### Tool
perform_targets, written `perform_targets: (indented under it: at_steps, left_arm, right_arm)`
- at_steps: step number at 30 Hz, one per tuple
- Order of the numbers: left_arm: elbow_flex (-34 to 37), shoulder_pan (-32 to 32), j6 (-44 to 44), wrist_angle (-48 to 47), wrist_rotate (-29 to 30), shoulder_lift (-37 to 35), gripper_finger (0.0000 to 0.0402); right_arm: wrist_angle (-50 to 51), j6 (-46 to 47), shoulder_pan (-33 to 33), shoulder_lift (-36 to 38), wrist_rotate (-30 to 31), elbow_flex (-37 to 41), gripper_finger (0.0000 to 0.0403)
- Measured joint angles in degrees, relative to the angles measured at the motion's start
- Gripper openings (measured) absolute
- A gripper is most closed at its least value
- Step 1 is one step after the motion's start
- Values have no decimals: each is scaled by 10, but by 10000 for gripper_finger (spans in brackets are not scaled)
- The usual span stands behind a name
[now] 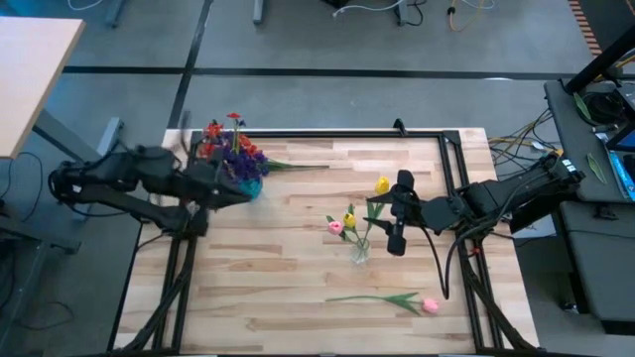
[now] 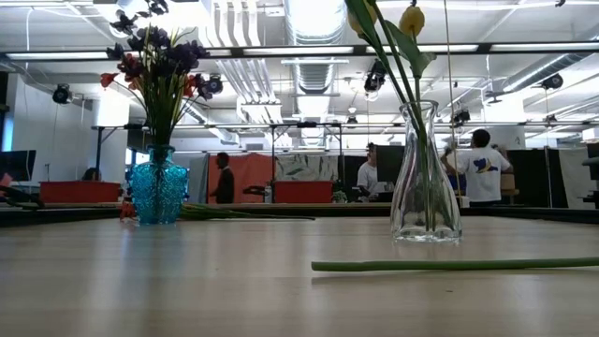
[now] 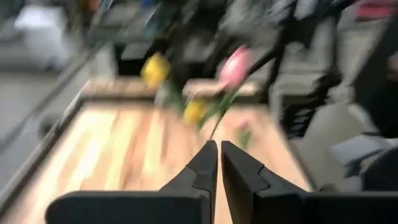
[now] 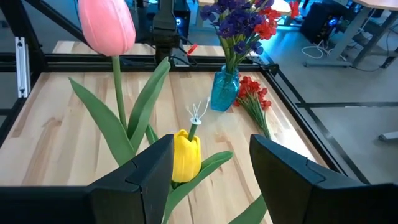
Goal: Sort flowers into vase by color
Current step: Put the red flowers into the blue vase
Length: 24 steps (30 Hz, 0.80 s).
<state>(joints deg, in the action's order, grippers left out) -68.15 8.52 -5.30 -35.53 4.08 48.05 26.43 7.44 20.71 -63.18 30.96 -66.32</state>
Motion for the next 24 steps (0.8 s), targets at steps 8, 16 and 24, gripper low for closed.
perform_targets:
  at_steps: [8,16,24]
  left_arm:
    - [63,87,-179,-89,162,-6,1]
    - [45,188,-235,-127,238,-6,0]
    - [-4,210,-255,-185,251,-5,0]
  right_arm:
    - [8,0,0,1,-15,0,203]
    - [8,0,0,1,-25,0,203]
    - [1,12,-14,1,0,0,203]
